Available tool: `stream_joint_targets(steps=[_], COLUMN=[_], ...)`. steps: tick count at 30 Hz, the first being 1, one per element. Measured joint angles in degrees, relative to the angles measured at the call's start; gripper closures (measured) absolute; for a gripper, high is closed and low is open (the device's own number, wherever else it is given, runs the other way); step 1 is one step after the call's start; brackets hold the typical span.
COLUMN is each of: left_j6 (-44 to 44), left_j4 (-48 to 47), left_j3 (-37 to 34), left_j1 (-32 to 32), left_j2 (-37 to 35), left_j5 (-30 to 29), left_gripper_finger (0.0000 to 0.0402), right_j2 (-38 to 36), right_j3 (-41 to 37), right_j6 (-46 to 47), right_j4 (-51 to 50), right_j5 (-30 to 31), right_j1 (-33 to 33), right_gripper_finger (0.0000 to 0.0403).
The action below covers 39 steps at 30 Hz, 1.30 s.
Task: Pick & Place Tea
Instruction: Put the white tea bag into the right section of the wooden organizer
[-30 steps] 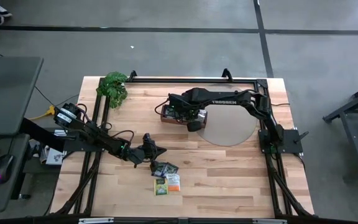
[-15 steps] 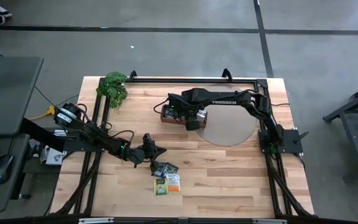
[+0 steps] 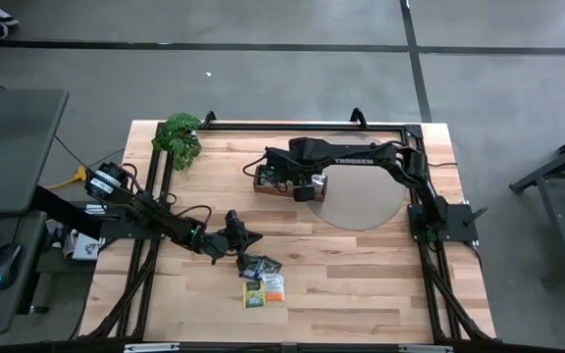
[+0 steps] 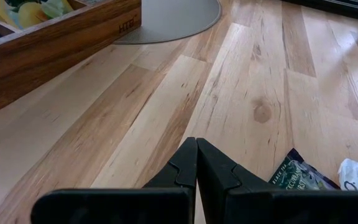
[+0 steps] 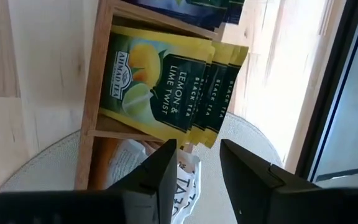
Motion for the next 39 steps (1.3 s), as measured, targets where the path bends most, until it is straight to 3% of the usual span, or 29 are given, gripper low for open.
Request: stream_joint_targets(steps=[14, 17, 23, 25, 34, 39], left_j6=[-0.15, -0.15, -0.13, -0.12, 2.90, 5.23], left_j4=[-0.81, -0.81, -0.64, -0.23, 0.44, -7.52], left_j3=[-0.02, -0.02, -0.02, -0.02, 3.08, 9.67], left_j1=[0.01, 0.01, 0.02, 0.00, -2.72, -7.84], left_j2=[0.00, -0.01, -0.02, -0.02, -0.02, -0.04], left_j5=[0.00, 0.00, 1.87, 3.43, 7.72, 5.91], left_gripper_finger=[0.0400, 0.0400, 0.0400, 0.0400, 0.0401, 0.0401], right_j2=[-3.95, -6.54, -8.76, -8.72, -8.63, -8.68], right_j3=[0.09, 0.11, 0.11, 0.04, -2.05, -2.85], right_j6=[2.12, 5.68, 13.76, 15.14, 18.42, 21.33], right_j4=[-2.12, -1.42, 0.49, 0.75, 2.52, 3.39], right_j5=[2.42, -2.45, -20.51, -23.05, -21.22, -18.46], right_j1=[0.92, 0.92, 2.84, 4.74, 14.39, 19.77], right_gripper_finger=[0.0284, 0.0284, 0.0284, 0.0284, 0.0284, 0.0284])
